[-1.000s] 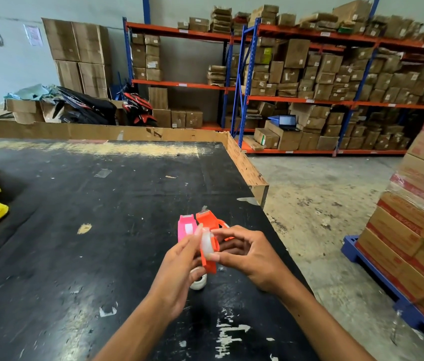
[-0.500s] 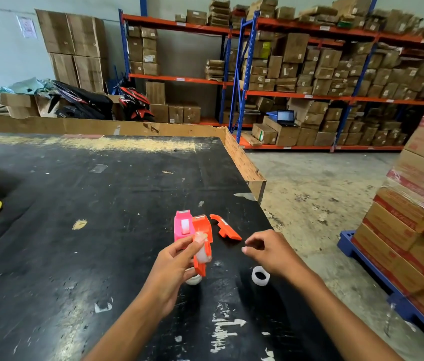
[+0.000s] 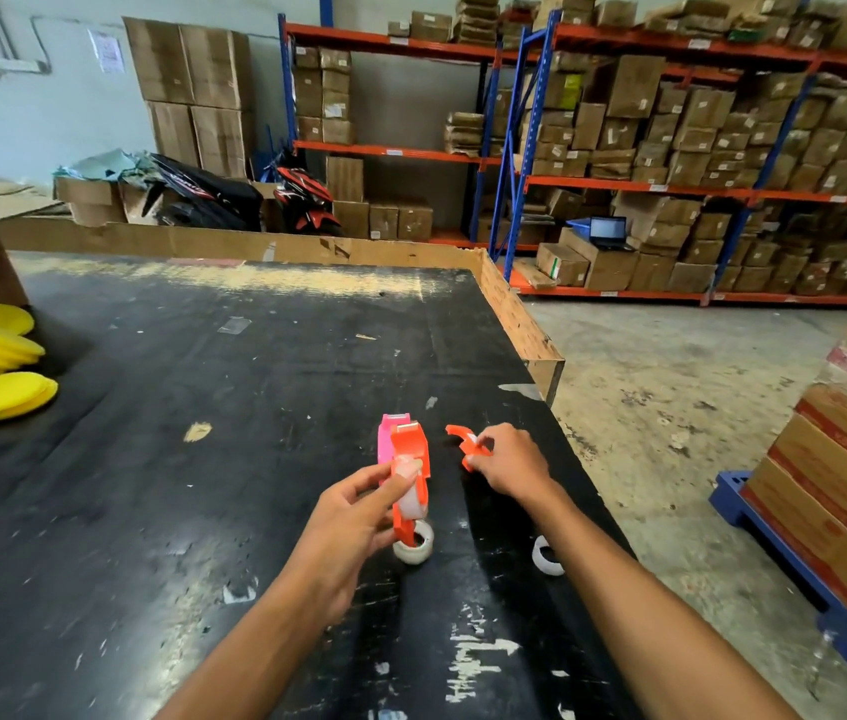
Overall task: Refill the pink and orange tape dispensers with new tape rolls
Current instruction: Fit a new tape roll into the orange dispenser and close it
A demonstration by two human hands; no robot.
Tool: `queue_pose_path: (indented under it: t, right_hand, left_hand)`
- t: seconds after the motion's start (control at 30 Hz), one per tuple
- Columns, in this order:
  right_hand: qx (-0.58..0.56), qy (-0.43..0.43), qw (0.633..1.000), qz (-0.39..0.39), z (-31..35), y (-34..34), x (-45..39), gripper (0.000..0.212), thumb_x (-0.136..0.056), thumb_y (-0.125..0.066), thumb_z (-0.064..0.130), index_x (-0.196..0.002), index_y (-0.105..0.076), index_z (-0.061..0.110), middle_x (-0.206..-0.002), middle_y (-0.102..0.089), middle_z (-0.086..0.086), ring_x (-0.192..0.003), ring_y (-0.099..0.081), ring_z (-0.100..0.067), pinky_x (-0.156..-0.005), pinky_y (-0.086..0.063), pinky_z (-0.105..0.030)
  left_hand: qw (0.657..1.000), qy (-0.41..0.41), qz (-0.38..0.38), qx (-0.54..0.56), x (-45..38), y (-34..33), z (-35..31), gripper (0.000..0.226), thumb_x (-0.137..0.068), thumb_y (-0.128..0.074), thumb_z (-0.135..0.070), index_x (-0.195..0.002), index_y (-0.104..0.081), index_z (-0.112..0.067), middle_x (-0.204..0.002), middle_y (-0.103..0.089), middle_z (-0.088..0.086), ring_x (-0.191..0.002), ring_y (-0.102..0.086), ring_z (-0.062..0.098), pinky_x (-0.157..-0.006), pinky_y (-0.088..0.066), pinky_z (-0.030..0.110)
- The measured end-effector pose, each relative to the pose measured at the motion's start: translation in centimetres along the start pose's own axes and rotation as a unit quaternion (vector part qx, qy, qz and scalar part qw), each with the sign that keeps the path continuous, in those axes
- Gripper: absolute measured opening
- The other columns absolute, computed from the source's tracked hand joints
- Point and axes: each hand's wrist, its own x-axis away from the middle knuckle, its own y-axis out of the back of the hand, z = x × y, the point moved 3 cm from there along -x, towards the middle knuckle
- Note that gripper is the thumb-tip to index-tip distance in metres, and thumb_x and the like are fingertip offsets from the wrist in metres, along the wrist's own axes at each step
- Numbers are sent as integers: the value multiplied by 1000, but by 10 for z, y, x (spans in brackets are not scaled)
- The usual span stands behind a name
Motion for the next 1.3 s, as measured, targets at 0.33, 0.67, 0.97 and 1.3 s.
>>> queue_pose_path:
  t: [0.33,0.67,0.97,1.3]
  right_hand:
    - [-440,91,890,75,29,33,94,28,-78,-75,17,-105,-71,15,-74,-69,-6,-69,-65,-9,-66,-59,-24]
    - [-435,128,891,35,27,44,122,34,-77,-76,15,-110,-71,18,-82,-72,-2,-74,-68,-4,-64,-54,-17]
    - [-432,143,890,7,27,42,132,40,-71,-79,27,-109,-71,22,-97,-75,-9,-88,-71,-18,-76,-59,-28]
    - [-427,170,888,-5,29,46,144,29,-71,-72,38,-99,-74,33,-101,-69,-8,-93,-69,-21,-90,-56,-45]
  left_hand:
    - [999,-31,-8,43,-11,-1,3,44,-74,-70,-35,-113,-71,-15,-109,-76,11,-92,-73,18,-74,-54,27]
    - [998,-38,41,25,-8,-17,0,43,-80,-65,-35,-115,-71,-10,-108,-77,10,-104,-72,23,-94,-54,39]
    - [995,-75,68,2,5,-23,-11,39,-79,-66,-33,-113,-72,-15,-108,-78,6,-108,-71,22,-99,-52,41]
    - [990,-105,88,-17,15,-27,-20,37,-85,-62,-30,-117,-70,-16,-112,-77,3,-110,-70,20,-99,-52,38]
